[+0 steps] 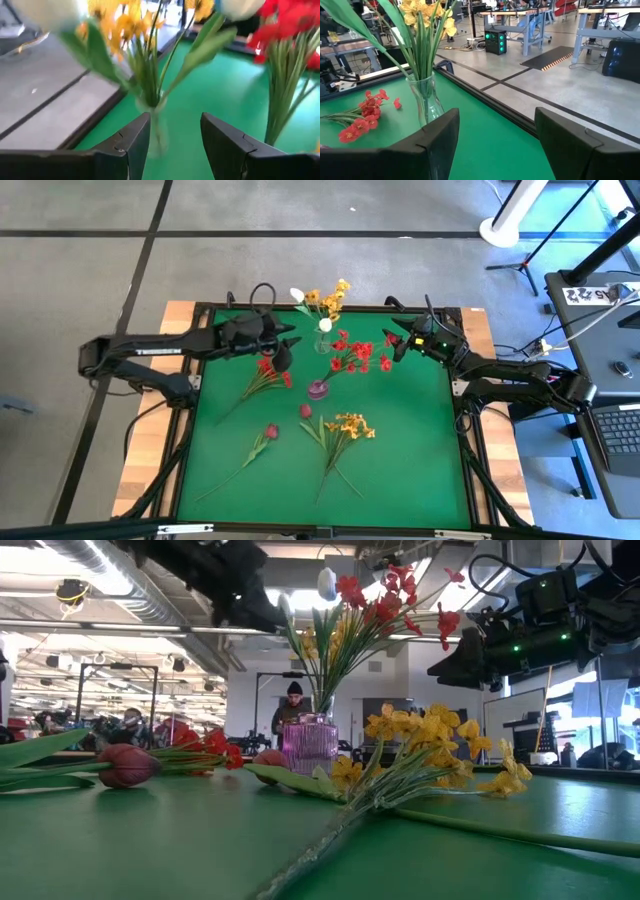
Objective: Sort flowers into vase by color
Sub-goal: Put the red flowers into the violet vase
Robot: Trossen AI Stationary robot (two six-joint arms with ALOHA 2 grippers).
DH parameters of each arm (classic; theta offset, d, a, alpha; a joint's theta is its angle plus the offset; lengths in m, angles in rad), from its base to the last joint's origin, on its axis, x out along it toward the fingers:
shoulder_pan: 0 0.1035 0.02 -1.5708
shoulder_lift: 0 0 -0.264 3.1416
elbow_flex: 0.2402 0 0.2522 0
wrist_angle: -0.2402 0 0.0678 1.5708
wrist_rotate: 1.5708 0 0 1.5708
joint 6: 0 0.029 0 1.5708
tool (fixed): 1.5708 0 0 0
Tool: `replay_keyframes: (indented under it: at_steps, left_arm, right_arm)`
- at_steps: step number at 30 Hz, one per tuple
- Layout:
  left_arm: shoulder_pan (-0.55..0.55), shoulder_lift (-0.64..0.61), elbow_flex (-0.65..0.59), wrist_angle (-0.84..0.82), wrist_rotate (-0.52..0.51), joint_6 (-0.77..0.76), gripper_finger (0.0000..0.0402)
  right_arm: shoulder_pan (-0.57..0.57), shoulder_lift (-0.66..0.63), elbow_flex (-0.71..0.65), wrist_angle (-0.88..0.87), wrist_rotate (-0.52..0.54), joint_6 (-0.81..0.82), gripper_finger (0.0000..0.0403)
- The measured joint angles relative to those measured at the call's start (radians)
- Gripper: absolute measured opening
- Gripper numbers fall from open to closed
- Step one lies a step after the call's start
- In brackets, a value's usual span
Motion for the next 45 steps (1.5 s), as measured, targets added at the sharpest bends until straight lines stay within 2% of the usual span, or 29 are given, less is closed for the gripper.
replay_keyframes:
  at_steps: [9, 14, 22, 28, 32, 40, 45]
  left_arm:
    - [-0.007, -0.037, 0.000, -0.355, -0.054, -0.146, 0.0170]
    - [-0.007, -0.037, -0.024, -0.515, -0.126, -0.254, 0.0170]
    - [-0.008, -0.037, -0.110, -0.523, -0.126, -0.317, 0.0169]
    - [-0.029, -0.045, -0.121, -0.522, -0.157, -0.343, 0.0169]
    - [-0.062, -0.107, -0.122, -0.536, -0.226, -0.366, 0.0169]
    - [-0.123, -0.262, -0.125, -0.543, -0.262, -0.421, 0.0169]
    - [-0.178, -0.295, -0.196, -0.515, -0.309, -0.477, 0.0169]
  right_arm:
    - [0.000, 0.000, 0.000, 0.000, 0.002, 0.007, 0.0256]
    - [0.000, 0.000, 0.000, -0.003, 0.002, 0.007, 0.0256]
    - [0.000, 0.000, 0.000, -0.017, 0.009, 0.007, 0.0256]
    - [0.000, 0.000, 0.000, -0.051, 0.009, 0.012, 0.0256]
    - [0.000, 0.000, 0.000, -0.082, 0.009, 0.032, 0.0256]
    - [0.000, 0.000, 0.000, -0.103, 0.009, 0.039, 0.0256]
    - [0.000, 0.000, 0.000, -0.103, 0.001, 0.056, 0.0256]
